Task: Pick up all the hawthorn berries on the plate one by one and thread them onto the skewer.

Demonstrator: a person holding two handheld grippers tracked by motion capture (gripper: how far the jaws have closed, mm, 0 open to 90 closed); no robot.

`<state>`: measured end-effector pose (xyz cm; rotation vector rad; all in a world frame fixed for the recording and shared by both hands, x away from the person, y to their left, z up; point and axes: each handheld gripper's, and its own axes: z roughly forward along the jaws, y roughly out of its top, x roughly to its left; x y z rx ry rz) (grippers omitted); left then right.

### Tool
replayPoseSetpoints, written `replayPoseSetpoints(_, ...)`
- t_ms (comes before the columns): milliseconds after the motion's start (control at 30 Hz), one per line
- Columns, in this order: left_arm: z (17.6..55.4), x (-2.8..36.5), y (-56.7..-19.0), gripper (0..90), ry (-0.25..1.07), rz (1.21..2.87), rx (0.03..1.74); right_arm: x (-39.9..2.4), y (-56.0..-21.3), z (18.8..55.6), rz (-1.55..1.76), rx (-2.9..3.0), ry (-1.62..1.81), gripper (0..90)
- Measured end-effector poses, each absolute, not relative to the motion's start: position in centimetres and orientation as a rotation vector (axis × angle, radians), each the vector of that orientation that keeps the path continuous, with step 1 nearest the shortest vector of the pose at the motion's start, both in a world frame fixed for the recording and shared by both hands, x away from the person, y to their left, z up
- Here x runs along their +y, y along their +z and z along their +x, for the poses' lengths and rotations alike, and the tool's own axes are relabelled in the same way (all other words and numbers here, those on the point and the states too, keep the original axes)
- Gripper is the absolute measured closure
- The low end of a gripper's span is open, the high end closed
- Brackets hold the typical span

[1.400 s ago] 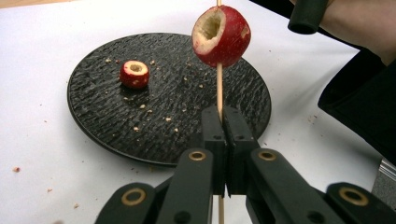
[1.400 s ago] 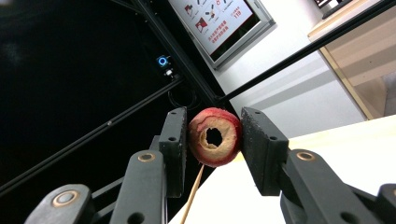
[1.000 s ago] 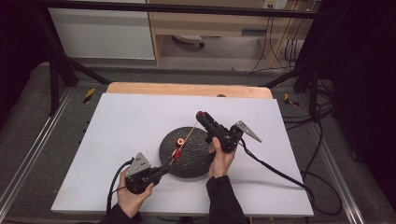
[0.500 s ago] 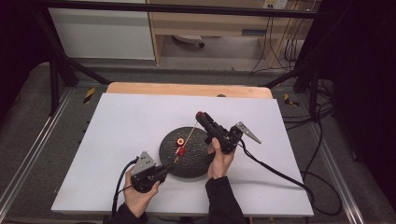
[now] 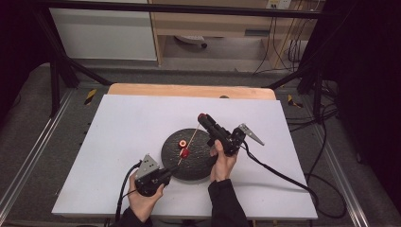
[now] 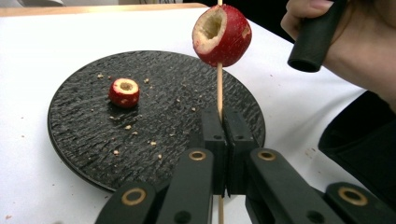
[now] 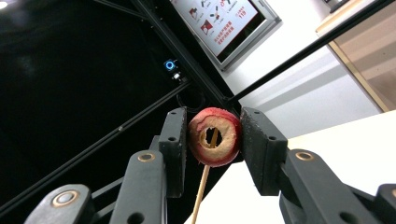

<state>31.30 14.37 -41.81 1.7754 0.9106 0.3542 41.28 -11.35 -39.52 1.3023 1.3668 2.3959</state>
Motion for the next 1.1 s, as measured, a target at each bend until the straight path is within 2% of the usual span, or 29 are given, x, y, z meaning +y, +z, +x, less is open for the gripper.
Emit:
replayPoseSetpoints(633,31.2,12.4,-41.6,89.0,0.305,1.700,0.974,-11.3,-39.5,41.5,1.325,1.299,2.401,63.5)
replayPoseSetpoints(1100,33.8,12.2,-40.1,89.0,0.295,1.701,0.984,-10.5,-40.6,40.6,1.324,1.425,2.365,63.4)
